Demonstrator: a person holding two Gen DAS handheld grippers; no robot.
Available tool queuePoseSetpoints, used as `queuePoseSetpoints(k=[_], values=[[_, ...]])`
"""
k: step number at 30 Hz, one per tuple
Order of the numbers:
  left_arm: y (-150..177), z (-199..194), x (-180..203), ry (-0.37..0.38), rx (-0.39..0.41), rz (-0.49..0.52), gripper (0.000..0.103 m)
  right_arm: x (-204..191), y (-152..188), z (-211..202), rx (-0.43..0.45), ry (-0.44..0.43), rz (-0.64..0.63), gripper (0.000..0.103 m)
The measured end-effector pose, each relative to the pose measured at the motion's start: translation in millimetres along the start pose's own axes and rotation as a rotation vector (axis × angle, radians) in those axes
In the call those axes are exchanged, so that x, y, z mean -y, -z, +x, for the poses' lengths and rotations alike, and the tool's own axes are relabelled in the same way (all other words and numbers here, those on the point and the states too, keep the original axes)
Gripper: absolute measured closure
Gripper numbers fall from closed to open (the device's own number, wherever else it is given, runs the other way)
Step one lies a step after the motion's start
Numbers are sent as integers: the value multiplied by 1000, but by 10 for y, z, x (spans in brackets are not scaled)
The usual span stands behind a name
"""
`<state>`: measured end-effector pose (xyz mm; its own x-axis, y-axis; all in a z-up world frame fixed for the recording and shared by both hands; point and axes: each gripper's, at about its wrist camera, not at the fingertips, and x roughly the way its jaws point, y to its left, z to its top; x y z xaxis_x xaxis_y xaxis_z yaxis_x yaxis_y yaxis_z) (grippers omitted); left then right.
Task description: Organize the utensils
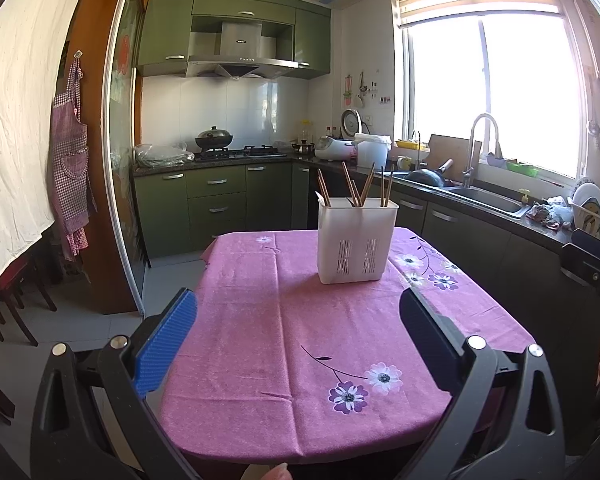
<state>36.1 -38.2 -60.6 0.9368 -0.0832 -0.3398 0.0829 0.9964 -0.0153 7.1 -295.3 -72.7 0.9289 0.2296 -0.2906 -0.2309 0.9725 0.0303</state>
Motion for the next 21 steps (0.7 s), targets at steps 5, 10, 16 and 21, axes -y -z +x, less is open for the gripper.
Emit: queuePoseSetpoints(k=[5, 10, 16, 21], values=[[-1, -10, -7, -3, 2, -1, 7, -2, -2, -1, 1, 0, 0, 5], [-1, -23, 3, -5, 5, 5, 7, -1, 3, 2, -1, -1, 1, 5], [-4, -39, 2, -7, 7, 8, 7, -1, -1, 7, -1, -2, 2, 5], [-3, -38, 1, -7, 7, 7, 7, -10, -5, 5, 0, -4, 3, 5]])
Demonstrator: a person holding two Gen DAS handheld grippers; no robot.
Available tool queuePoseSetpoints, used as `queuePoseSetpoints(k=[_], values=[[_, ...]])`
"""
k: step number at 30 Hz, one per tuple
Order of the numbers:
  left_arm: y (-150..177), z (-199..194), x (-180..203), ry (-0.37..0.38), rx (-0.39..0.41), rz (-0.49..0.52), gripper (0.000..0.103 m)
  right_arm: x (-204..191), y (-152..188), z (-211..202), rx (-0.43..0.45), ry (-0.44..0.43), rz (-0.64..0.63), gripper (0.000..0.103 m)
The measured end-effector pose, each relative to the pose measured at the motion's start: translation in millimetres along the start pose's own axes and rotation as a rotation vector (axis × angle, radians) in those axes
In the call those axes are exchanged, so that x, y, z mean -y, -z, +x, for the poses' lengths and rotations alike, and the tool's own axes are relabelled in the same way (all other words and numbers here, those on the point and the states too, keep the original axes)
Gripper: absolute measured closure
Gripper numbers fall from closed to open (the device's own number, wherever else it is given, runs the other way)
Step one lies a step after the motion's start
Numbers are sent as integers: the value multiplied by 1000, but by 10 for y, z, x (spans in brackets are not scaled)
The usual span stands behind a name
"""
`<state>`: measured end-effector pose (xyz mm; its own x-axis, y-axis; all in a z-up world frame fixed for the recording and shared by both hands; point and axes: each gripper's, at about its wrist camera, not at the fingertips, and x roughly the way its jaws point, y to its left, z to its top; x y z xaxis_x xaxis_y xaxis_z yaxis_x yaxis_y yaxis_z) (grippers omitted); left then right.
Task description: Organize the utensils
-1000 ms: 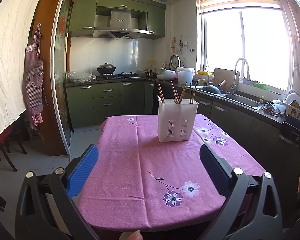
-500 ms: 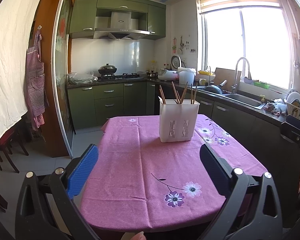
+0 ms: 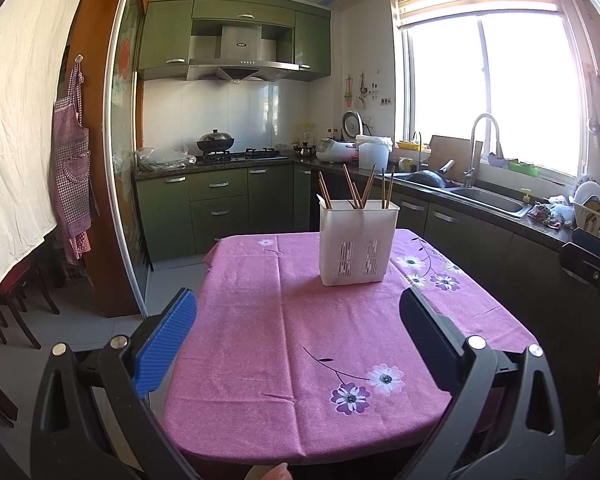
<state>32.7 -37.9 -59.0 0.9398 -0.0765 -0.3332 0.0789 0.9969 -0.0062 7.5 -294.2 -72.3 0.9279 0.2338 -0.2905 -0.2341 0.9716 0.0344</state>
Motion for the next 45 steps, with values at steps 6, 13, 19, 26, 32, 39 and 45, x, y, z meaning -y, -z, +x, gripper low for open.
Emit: queuePoseSetpoints(k=[6, 13, 19, 26, 32, 39, 45], values=[[-5, -18, -3, -2, 0, 5, 7, -1, 3, 0, 0, 1, 0, 5], [-4, -17, 1, -2, 1, 4, 7, -11, -4, -3, -2, -1, 0, 5], [-10, -18, -4, -4, 2, 5, 7, -7, -2, -3, -2, -2, 2, 5], [-10, -18, -1, -5, 2, 6, 7, -29, -1, 11, -5, -8, 4, 5], [-14, -22, -28, -15, 5, 11, 7, -34, 9, 17, -7, -9, 4, 5], [-19, -29, -39, -14, 5, 14, 7, -51, 14, 34, -10, -11, 4, 5], [-20, -29, -54, -25, 1, 21, 7, -46, 20, 37, -12, -11, 4, 5]])
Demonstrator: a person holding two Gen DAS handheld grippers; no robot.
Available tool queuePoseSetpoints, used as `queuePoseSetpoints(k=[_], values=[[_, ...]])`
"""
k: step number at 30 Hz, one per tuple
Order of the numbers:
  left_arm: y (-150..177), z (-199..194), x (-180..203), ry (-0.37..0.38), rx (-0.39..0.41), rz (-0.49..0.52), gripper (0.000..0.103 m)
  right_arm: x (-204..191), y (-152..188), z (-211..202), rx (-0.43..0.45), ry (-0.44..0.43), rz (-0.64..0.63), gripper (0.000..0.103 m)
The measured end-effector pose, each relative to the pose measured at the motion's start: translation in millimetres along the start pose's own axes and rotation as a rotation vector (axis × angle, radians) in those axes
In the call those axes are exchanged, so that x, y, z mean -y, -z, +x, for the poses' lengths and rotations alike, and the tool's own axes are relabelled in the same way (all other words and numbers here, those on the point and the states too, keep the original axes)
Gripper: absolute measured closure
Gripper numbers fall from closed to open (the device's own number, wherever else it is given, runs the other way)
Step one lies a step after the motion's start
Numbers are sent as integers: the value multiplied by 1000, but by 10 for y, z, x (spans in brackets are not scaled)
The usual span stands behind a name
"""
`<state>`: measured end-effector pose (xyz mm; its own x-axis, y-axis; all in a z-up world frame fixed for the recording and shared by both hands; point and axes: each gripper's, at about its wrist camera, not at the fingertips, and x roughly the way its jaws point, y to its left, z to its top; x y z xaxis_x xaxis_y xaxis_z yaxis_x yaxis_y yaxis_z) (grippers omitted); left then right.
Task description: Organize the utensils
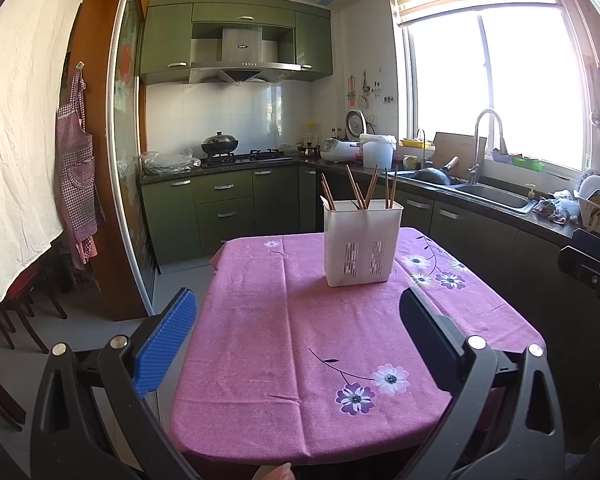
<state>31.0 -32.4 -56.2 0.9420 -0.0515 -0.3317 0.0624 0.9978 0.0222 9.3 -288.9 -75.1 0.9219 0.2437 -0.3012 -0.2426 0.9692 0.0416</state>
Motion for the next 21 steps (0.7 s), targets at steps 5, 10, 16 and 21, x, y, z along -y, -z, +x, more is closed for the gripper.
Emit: queuePoseSetpoints(k=[5, 10, 16, 21], values=[[-7, -12, 14, -18, 10, 15, 7, 1, 25, 17, -4, -1, 1, 5], [-16, -24, 30, -53, 22, 38, 7, 11, 41, 29, -6, -3, 1, 5], [-29, -19, 15, -61, 26, 35, 7, 19, 85, 58, -12, -4, 2, 5], [-44, -33, 8, -59, 45, 36, 7, 28, 95, 92, -19, -7, 5, 5]])
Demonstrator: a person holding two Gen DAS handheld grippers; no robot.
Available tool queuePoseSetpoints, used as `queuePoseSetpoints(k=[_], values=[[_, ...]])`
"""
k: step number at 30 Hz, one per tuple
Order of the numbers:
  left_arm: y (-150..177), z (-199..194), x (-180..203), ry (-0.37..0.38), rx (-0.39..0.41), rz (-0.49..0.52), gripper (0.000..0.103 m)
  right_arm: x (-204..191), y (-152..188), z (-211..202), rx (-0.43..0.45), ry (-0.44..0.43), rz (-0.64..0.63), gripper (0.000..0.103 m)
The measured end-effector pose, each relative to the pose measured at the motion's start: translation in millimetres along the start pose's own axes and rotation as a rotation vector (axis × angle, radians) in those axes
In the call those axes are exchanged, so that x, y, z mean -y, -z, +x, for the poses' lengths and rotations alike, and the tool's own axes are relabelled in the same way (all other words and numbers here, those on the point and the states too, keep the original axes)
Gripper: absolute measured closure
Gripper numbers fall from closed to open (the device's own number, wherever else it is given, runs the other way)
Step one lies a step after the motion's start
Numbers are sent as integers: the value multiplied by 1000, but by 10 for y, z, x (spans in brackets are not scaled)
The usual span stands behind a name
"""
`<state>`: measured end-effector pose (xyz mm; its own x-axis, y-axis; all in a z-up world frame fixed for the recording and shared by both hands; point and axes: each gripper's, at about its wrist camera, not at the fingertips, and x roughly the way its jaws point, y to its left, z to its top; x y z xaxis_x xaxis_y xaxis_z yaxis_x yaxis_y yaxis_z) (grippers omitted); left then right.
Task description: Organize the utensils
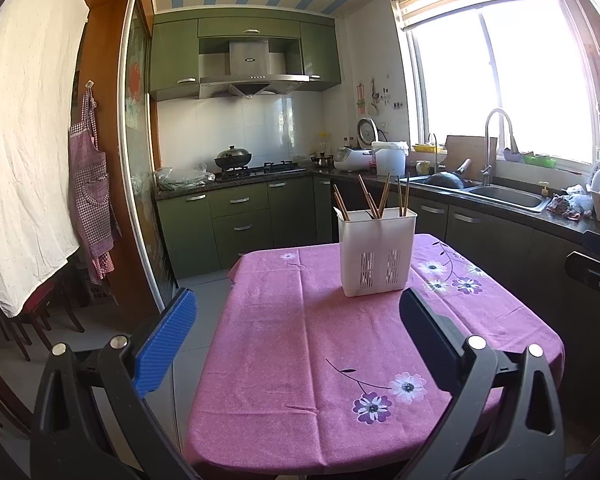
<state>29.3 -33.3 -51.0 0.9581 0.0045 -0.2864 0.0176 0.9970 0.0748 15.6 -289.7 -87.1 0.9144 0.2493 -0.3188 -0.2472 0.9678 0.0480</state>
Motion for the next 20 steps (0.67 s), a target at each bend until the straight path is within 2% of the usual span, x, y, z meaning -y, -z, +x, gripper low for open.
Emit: queuePoseSetpoints(k=[5, 10, 13, 20], values=[[8, 9, -23, 20, 11, -5, 7, 18, 16, 34, -6, -3, 2, 5], [8, 64, 2, 16, -12, 11, 7, 26, 24, 58, -11, -6, 4, 5], [13, 122, 15, -8, -46, 18, 7, 20, 31, 67, -13, -6, 5, 5], [81, 338, -54, 7, -113, -12, 7, 34, 54, 148, -28, 2, 10, 5]])
